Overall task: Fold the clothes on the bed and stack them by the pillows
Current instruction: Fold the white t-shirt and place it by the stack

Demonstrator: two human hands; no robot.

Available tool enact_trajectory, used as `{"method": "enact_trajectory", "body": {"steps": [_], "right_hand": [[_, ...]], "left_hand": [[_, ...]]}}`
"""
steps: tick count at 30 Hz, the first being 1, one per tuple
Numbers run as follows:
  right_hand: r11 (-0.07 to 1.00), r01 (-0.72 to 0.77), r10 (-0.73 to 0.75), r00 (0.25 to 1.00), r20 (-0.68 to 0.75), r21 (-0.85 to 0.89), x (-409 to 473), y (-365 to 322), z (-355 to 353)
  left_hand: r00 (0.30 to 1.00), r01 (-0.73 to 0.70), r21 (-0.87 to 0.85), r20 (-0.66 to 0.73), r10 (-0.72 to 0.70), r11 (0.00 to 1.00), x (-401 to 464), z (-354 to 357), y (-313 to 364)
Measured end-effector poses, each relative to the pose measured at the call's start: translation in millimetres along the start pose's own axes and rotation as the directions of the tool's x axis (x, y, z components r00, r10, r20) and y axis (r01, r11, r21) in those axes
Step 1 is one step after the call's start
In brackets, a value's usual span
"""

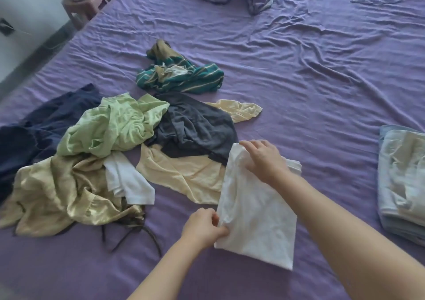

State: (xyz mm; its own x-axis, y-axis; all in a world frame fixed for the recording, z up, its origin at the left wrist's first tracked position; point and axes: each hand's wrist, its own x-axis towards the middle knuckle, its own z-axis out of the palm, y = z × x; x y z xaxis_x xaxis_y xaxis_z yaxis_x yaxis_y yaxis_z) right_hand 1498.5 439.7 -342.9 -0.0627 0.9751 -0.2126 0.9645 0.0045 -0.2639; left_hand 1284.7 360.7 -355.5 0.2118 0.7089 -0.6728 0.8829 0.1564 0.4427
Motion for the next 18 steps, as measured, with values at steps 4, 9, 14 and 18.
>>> {"method": "enact_trajectory", "body": {"steps": [4,9,14,18], "right_hand": [[0.965,-0.262,0.261,0.965,0.037,0.026,-32,9,31],[0.804,-0.564,0.570,0.821,0.026,0.188,-89,24,54],[0.640,-0.660,0.705,0.708,0.041,0.392,-111,16,62],[0.456,-0.720,0.795,0.593,0.124,0.523,-116,13,68]], "left_hand": [[0.996,-0.052,-0.230,-0.086,0.033,0.972,9,4,8],[0.990,-0.079,-0.277,-0.134,0.043,0.958,19,15,34],[0.982,0.019,-0.290,-0.175,-0.073,0.957,34,17,52],[0.977,0.134,-0.299,-0.118,-0.176,0.945,41,15,55]]}}
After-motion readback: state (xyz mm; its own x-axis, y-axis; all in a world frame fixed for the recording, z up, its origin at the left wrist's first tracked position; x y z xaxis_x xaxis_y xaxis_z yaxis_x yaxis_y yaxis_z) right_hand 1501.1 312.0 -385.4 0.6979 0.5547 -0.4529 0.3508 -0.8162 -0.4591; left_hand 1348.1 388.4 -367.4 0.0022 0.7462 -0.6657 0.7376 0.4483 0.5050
